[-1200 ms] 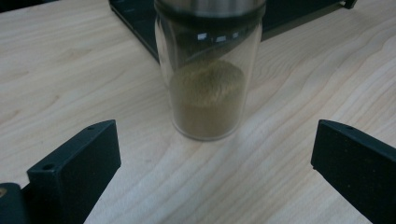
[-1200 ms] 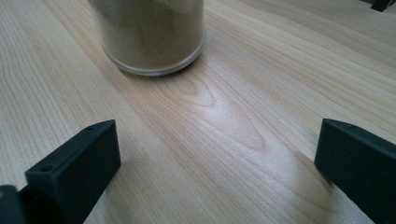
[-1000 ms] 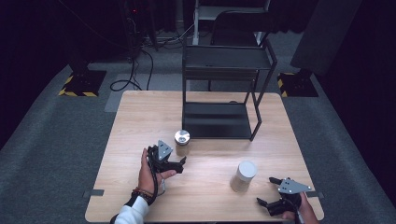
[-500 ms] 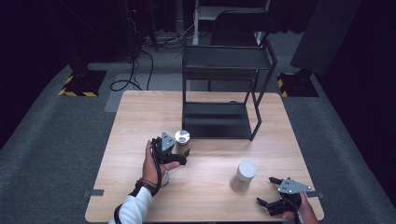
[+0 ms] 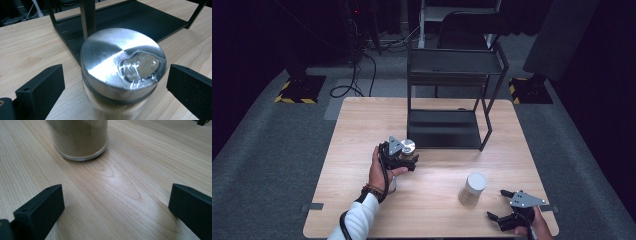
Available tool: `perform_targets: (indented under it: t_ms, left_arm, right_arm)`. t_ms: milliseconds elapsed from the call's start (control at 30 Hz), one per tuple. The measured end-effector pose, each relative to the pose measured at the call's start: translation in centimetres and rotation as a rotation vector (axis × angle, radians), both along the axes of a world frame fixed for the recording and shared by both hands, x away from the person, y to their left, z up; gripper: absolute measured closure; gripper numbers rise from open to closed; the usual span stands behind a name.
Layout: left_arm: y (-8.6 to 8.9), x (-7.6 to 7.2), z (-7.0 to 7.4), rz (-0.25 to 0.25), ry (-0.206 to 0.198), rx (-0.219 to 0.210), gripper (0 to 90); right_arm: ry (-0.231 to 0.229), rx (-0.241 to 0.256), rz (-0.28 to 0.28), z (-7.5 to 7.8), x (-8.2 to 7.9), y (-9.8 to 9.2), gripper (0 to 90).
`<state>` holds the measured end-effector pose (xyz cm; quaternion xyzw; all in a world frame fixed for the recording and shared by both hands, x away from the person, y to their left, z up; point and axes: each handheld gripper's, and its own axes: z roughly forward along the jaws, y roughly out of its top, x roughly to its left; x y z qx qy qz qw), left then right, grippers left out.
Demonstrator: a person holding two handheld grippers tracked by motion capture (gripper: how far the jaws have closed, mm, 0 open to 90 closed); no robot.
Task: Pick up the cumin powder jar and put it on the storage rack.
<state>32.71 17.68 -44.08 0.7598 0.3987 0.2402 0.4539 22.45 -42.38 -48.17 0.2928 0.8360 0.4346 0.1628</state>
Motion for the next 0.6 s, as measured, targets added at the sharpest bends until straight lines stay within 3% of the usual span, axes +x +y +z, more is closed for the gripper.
perform_targets:
  t_ms: [133, 333, 500, 600]
  left_arm:
    - [-0.31, 0.33, -0.14, 0.011, -0.008, 0.007, 3.8]
    - [-0.11, 0.79, -0.38, -0.011, -0.013, 0.007, 21.9]
    - [-0.11, 0.74, -0.63, -0.025, -0.026, 0.001, 30.9]
    - [-0.13, 0.75, -0.70, -0.024, -0.028, -0.003, 31.1]
  right_arm:
    - [0.000, 0.000, 0.000, 0.00, 0.00, 0.00, 0.0]
    - [0.001, 0.000, -0.005, 0.00, -0.04, 0.03, 0.0]
    - [0.001, 0.001, -0.006, 0.00, -0.05, 0.03, 0.0]
    - [0.001, 0.000, -0.007, 0.01, -0.05, 0.04, 0.0]
